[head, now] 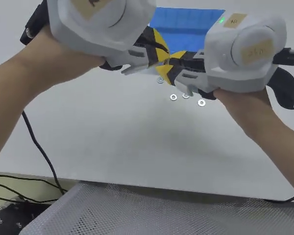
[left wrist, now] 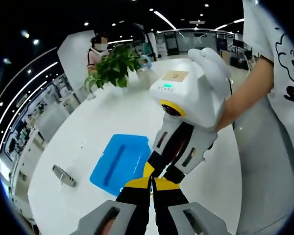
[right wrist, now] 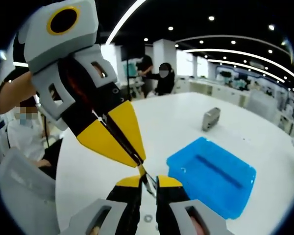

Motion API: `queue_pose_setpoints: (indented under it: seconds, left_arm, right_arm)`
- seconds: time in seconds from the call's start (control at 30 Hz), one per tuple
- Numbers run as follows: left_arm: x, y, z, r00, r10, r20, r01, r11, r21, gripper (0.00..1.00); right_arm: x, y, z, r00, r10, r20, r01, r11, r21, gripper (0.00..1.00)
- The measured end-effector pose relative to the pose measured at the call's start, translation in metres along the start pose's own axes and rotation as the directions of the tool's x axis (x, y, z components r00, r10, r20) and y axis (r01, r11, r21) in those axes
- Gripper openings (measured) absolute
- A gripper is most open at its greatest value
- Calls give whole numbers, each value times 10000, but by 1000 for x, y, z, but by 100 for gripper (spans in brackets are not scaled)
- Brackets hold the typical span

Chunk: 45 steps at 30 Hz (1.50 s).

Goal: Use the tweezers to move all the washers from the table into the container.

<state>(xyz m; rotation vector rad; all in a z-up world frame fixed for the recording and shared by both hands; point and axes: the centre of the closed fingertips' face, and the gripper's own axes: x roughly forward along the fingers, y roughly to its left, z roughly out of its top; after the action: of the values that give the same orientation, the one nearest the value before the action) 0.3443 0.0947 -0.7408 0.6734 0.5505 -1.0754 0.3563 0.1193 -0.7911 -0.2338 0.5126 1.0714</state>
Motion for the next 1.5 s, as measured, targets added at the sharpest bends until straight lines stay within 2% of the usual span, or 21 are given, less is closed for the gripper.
queue_pose_setpoints:
  seconds: [0.1, 0.2, 0.33, 0.67, 0.8, 0.93, 1.2, 1.3, 1.5]
  left_arm:
    - [4, 0, -2, 10000, -52, -43, 51, 10000, -47, 0]
    - [6, -1, -6, 9996, -193, -209, 191, 9998, -90, 0]
    - [8, -3, -8, 9994, -222, -260, 221, 9997, -37, 0]
    - [11, 3, -13, 9990, -216, -388, 216, 9998, 7, 0]
    - [11, 3, -11, 9995, -199, -240, 196, 9997, -115, 0]
    - [11, 1, -11, 9993, -289, -254, 286, 9995, -104, 0]
    - [11, -1, -12, 9988, -337, -362, 334, 9994, -66, 0]
    - [12, -3, -9, 9984, -332, -447, 339, 9993, 148, 0]
    - [5, -4, 2, 9989, -339, -332, 347, 9991, 243, 0]
  right_arm:
    - [4, 1, -3, 10000, 34, -44, -34, 10000, 37, 7]
    - [8, 3, -7, 9994, 282, -198, -274, 9989, 373, 7]
    - [6, 1, -9, 9994, 315, -107, -307, 9974, 645, 7]
    - [12, 3, -10, 9991, 391, -149, -382, 9976, 572, 7]
    - [12, 3, -10, 9990, 436, -120, -427, 9971, 630, 7]
    - [11, 5, -9, 9987, 439, -270, -439, 9990, 11, 7]
    - [7, 6, -10, 9983, 285, -512, -320, 9971, -694, 4]
    - [6, 6, -10, 9983, 120, -569, -170, 9958, -896, 3]
    - [-2, 4, 0, 9989, 12, -458, -59, 9948, -1014, 3]
